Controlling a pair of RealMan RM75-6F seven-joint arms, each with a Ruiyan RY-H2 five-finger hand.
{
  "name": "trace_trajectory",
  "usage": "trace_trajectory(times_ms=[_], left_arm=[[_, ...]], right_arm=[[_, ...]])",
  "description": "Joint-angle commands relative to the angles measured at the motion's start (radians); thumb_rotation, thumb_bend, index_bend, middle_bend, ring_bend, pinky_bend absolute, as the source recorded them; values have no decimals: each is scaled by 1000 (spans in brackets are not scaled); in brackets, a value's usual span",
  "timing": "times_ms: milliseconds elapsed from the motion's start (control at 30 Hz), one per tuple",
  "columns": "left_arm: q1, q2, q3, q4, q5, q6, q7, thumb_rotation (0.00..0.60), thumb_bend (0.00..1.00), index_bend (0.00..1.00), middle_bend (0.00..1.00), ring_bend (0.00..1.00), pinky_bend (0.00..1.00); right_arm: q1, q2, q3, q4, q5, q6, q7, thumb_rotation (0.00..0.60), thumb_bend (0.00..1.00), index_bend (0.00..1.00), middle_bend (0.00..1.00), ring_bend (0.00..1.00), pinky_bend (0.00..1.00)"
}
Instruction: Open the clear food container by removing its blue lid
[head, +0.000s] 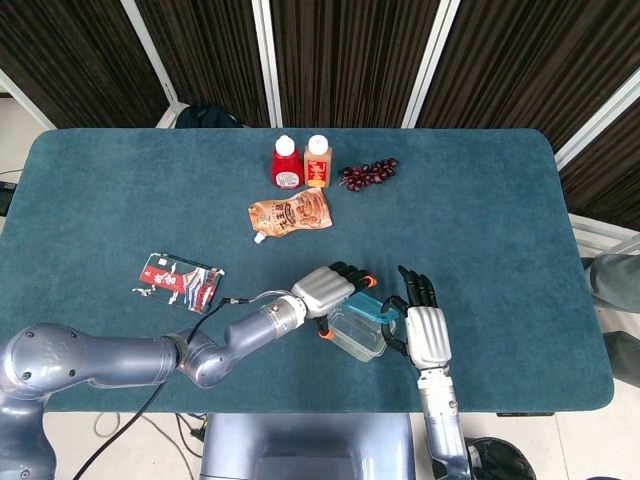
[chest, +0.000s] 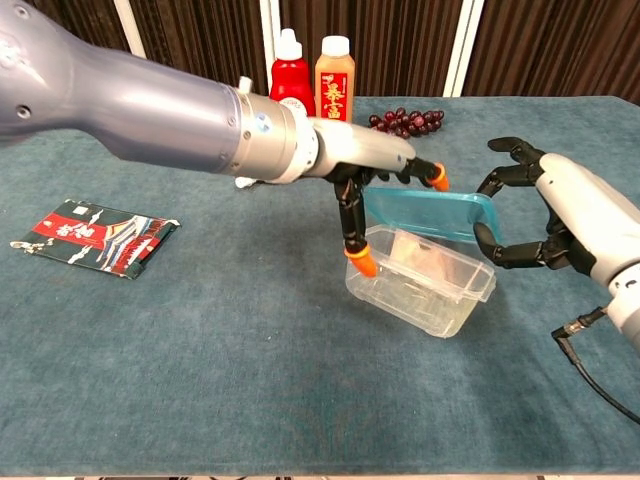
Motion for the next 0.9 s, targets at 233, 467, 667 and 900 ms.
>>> trace_trajectory(times_ms=[233,467,667,900], left_arm=[[26,46,-16,-47,28,50,-4,600,0,0,0,0,58],[51,89,-15,-84,50,83,0,600,0,0,0,0,56],[77,129,-19,-120,69,107,-10,600,0,0,0,0,49],[113,182,-35,-166,98,133,-30,600,0,0,0,0,49]], right_arm=[[11,3,25,-13,-7,9,9,600,696,624,92,0,0],[22,4,62,-39,11,12,1,600,696,630,92,0,0],[33,8,81,-47,22,9,-15,600,697,632,92,0,0],[50,8,98,-35,36,0,-36,600,697,633,92,0,0]])
